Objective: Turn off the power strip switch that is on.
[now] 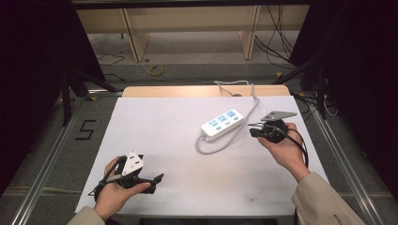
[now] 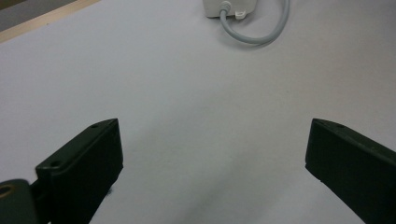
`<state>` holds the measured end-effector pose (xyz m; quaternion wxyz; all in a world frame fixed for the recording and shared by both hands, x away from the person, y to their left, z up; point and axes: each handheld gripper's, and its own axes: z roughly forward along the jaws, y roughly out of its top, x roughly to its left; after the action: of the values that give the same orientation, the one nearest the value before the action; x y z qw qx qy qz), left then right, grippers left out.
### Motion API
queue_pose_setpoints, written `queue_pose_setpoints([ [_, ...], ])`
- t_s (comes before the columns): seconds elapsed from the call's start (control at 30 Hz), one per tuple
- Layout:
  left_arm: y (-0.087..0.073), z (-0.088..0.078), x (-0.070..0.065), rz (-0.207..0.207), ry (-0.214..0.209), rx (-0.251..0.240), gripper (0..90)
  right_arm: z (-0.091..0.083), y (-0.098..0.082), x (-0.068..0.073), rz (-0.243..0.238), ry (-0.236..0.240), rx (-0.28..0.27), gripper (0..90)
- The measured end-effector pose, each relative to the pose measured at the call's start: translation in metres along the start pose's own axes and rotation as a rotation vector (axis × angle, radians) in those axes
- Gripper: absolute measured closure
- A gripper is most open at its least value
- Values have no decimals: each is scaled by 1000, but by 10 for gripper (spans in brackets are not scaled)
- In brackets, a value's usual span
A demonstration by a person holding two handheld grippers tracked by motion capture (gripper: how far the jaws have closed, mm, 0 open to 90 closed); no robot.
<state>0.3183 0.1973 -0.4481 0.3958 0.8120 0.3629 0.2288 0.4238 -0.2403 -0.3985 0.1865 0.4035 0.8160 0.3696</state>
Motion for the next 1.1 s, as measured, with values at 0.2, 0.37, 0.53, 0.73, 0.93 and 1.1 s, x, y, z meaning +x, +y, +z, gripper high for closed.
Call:
queue_pose_setpoints([
  [0.2,0,0,0,-2,4,0,44,7,8,-4,-2,3,16,900],
  [0.37,0,0,0,-3,6,3,43,13,17,-6,1,7,22,900],
  [0.53,0,0,0,-2,8,0,43,18,23,-6,10,10,37,900],
  [0.73,0,0,0,-1,9,-1,42,23,30,-7,11,16,54,900],
  [0.93,1,0,0,1,10,-2,43,28,34,-9,15,19,75,900],
  [1.1,1,0,0,1,8,-1,43,31,38,-10,9,18,87,900],
])
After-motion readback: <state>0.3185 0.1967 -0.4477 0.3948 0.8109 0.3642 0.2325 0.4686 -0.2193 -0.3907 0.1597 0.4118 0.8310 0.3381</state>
